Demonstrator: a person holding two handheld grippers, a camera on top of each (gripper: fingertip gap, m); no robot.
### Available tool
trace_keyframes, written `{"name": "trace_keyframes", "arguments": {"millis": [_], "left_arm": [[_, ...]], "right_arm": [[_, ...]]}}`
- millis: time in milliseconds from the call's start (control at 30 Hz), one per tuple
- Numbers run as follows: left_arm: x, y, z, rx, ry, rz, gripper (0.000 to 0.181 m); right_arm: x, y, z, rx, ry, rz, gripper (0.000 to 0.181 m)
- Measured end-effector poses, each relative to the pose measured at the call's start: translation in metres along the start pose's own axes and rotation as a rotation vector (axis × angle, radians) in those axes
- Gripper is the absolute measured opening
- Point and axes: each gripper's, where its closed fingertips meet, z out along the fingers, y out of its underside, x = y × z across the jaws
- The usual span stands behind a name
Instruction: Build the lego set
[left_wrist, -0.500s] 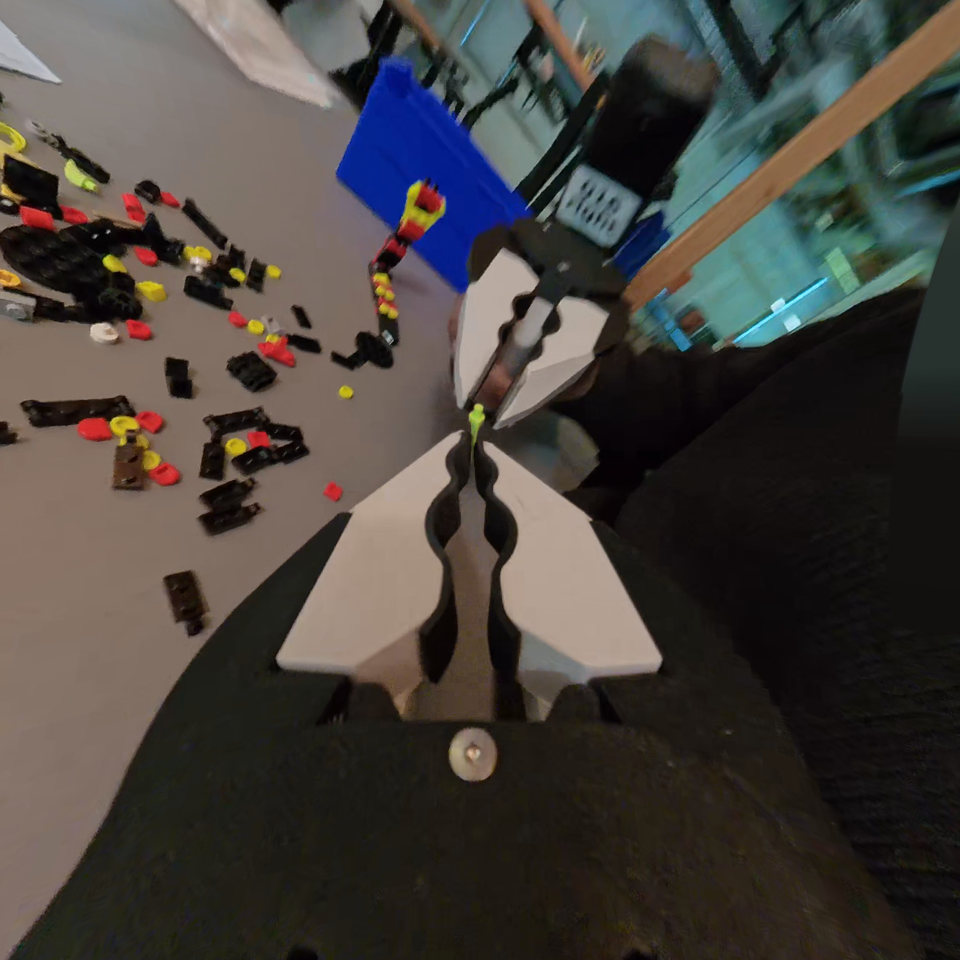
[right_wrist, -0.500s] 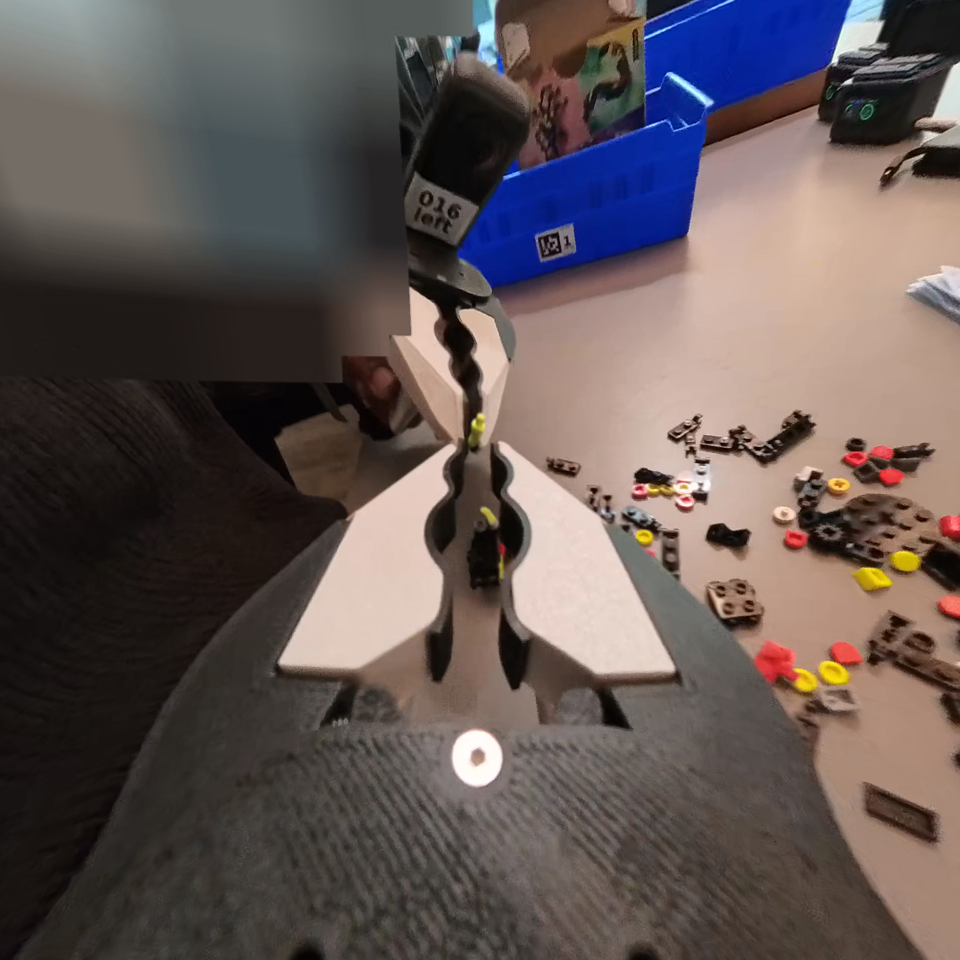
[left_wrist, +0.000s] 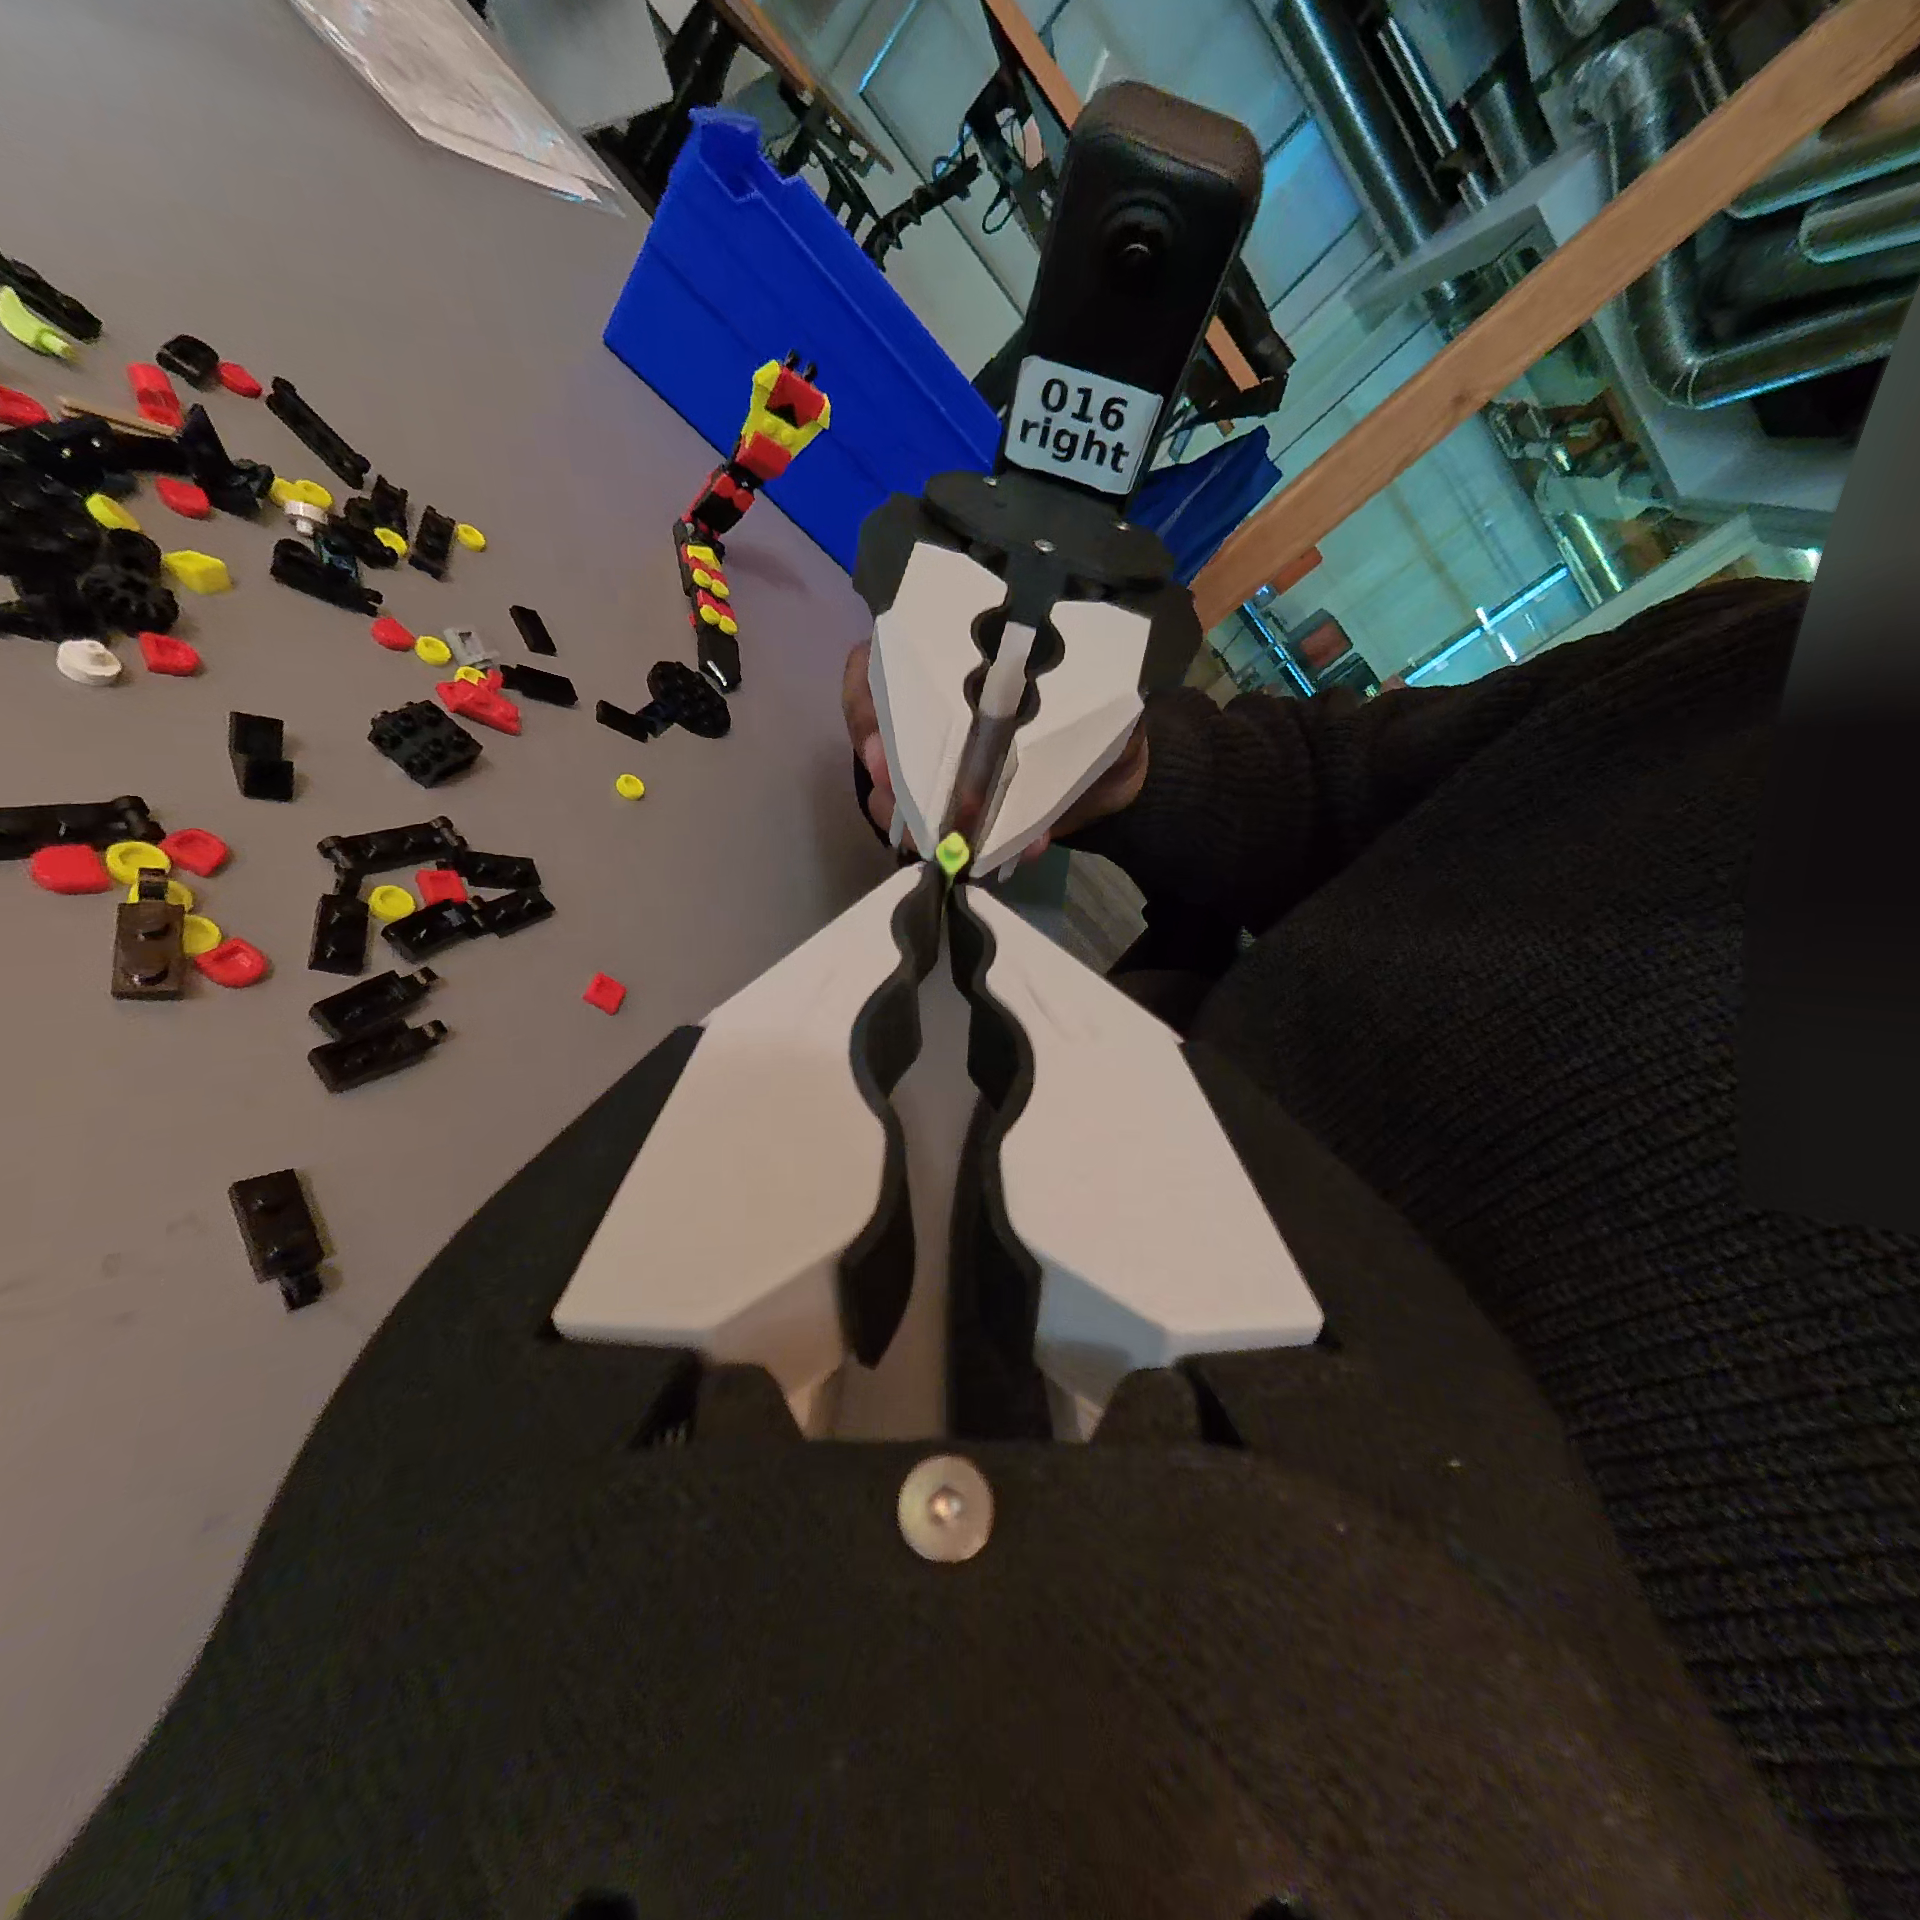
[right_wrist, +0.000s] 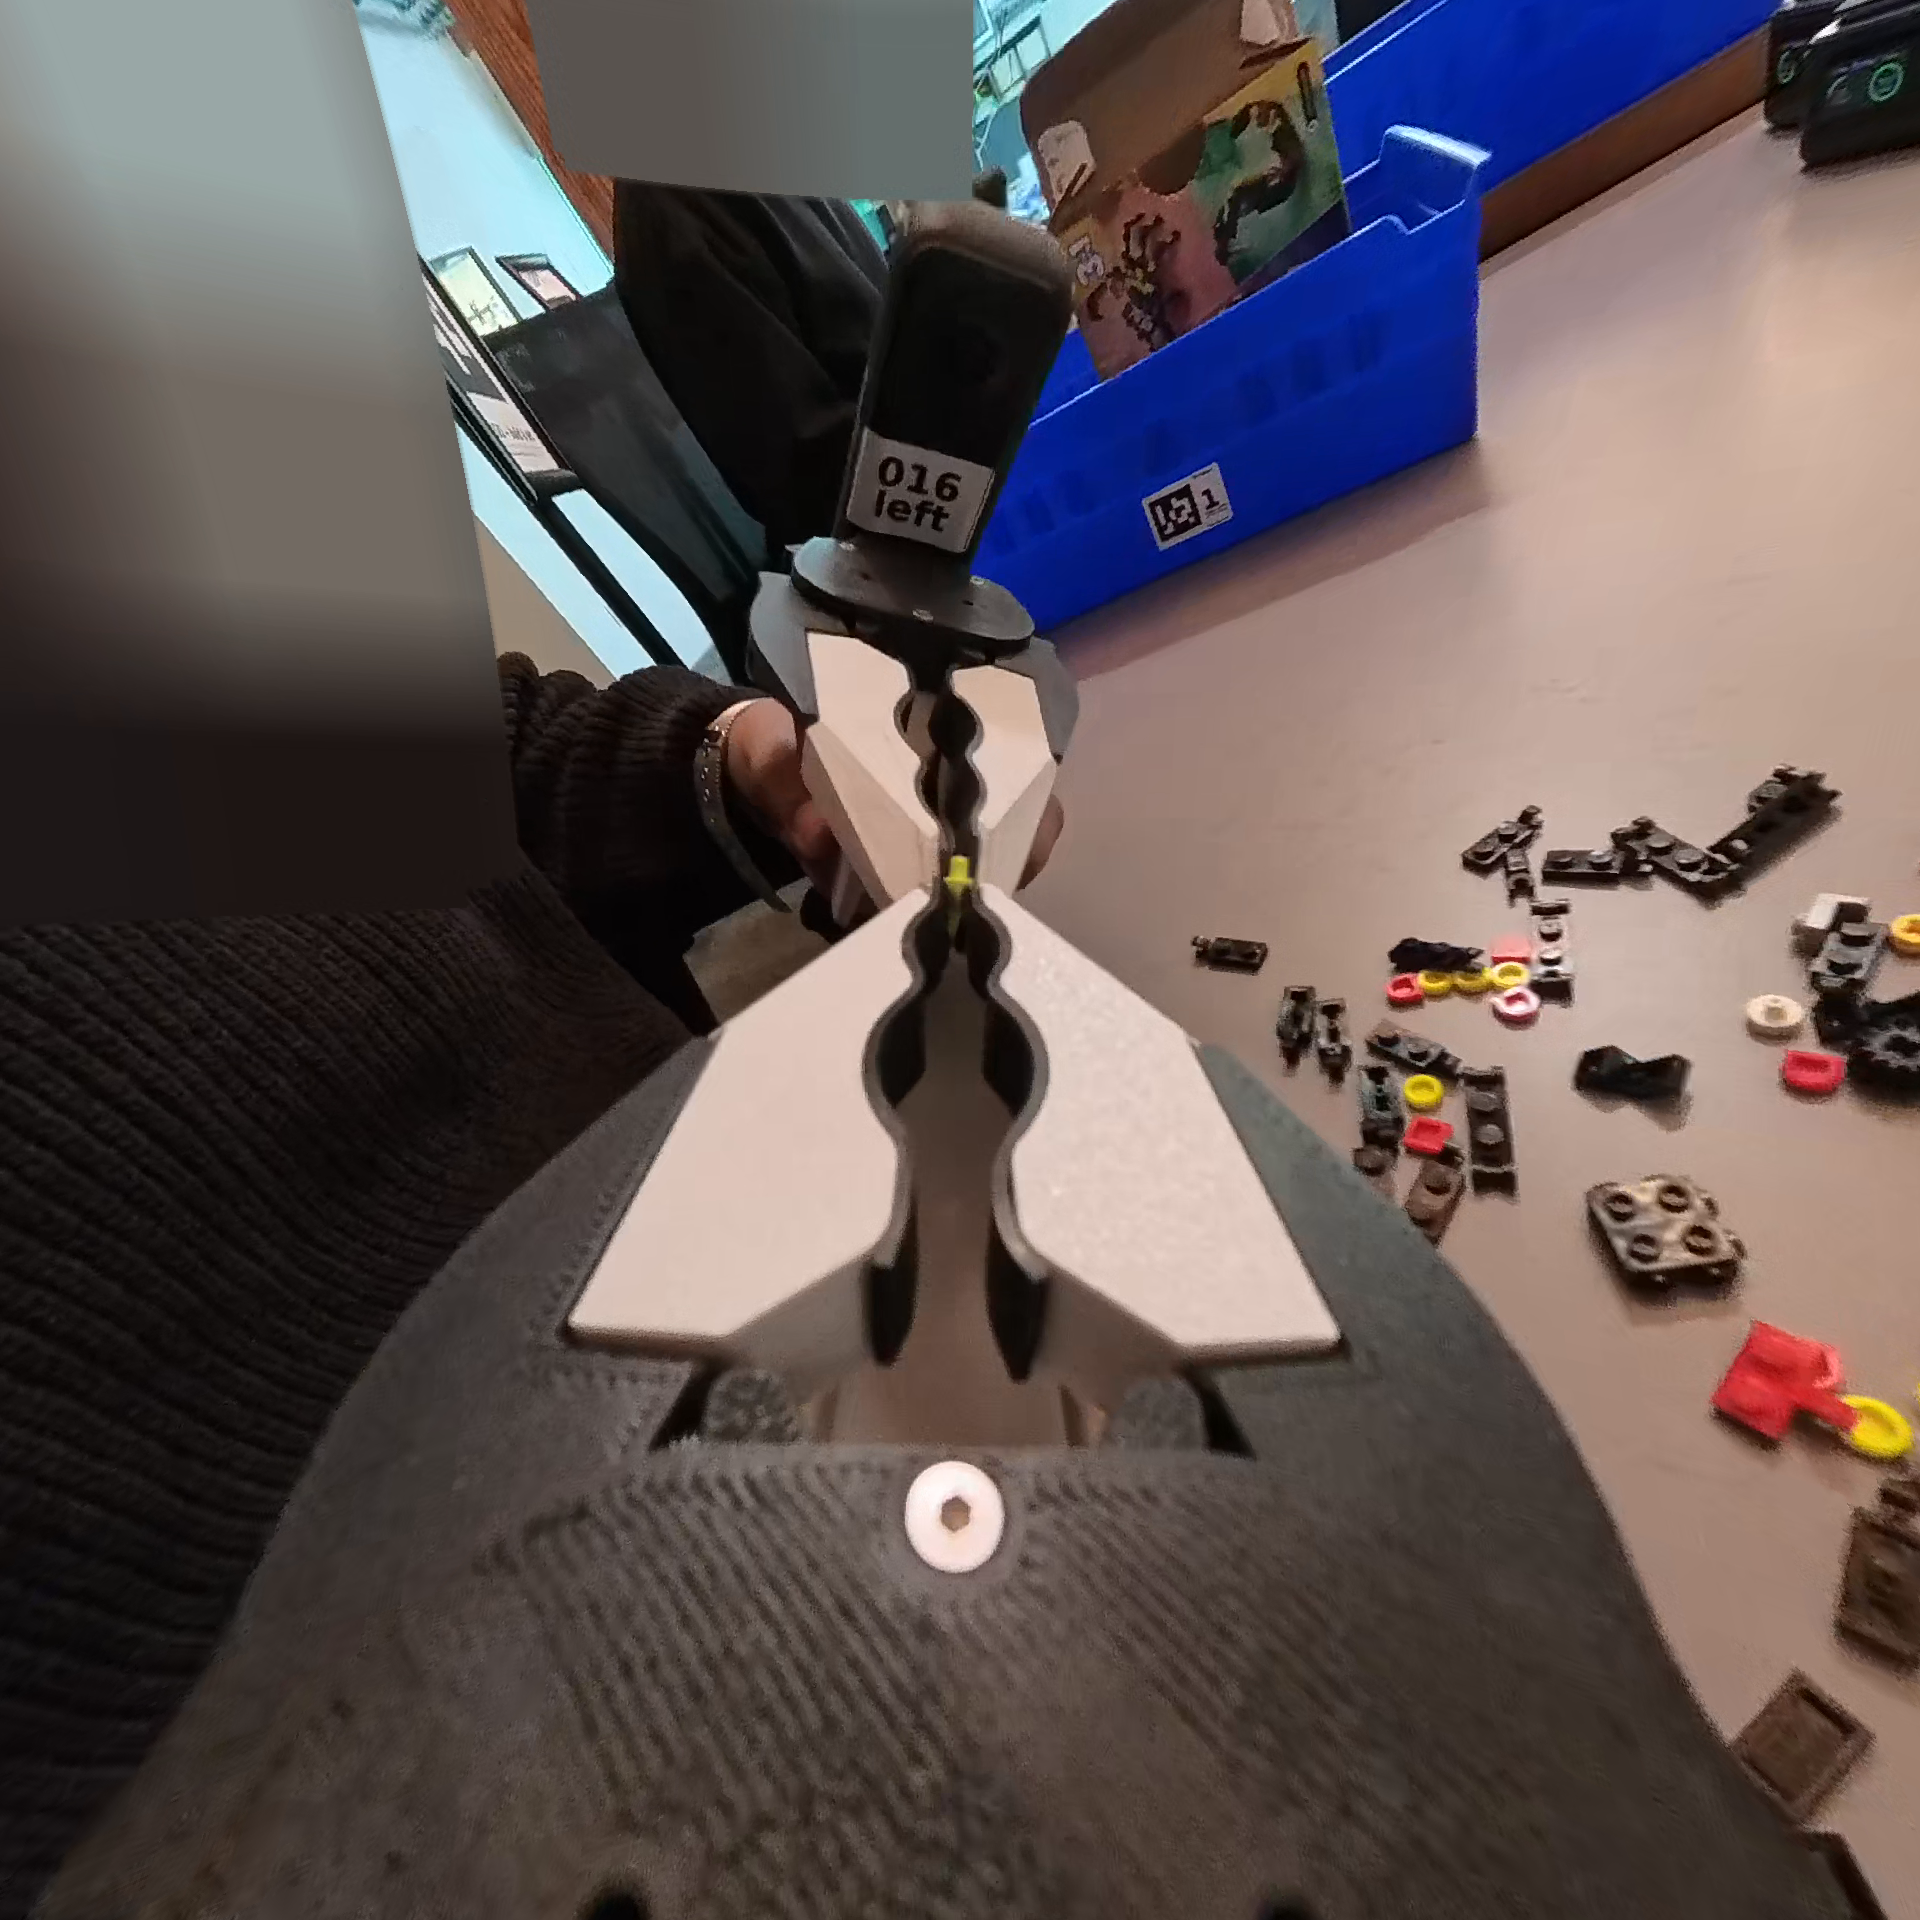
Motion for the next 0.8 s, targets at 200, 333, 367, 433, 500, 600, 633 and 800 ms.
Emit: {"name": "trace_keyframes", "arguments": {"millis": [200, 333, 367, 433, 500, 600, 633, 800], "left_arm": [[-0.004, -0.002, -0.003, 0.012, 0.002, -0.048, 0.008], [-0.001, -0.004, -0.007, 0.036, 0.053, -0.09, 0.017], [0.0, -0.003, -0.007, 0.031, 0.065, -0.104, 0.017], [-0.001, 0.0, -0.006, 0.011, 0.07, -0.125, 0.015], [-0.007, 0.004, -0.006, -0.006, 0.038, -0.134, 0.0], [-0.007, 0.004, -0.006, -0.012, 0.045, -0.139, 0.0], [-0.006, 0.004, -0.006, -0.013, 0.046, -0.138, 0.0], [-0.006, -0.002, -0.009, 0.021, 0.061, -0.156, 0.0]], "right_arm": [[0.004, 0.0, -0.003, -0.052, 0.073, -0.132, 0.0], [0.009, 0.011, -0.005, -0.153, 0.159, -0.308, 0.0], [0.008, 0.013, -0.004, -0.178, 0.174, -0.359, 0.0], [0.006, 0.017, -0.001, -0.216, 0.194, -0.444, 0.0], [0.002, 0.019, 0.001, -0.225, 0.195, -0.475, 0.0], [0.001, 0.019, 0.001, -0.22, 0.189, -0.478, 0.0], [0.001, 0.019, 0.001, -0.217, 0.186, -0.478, 0.0], [-0.001, 0.012, 0.001, -0.171, 0.191, -0.49, 0.005]]}}
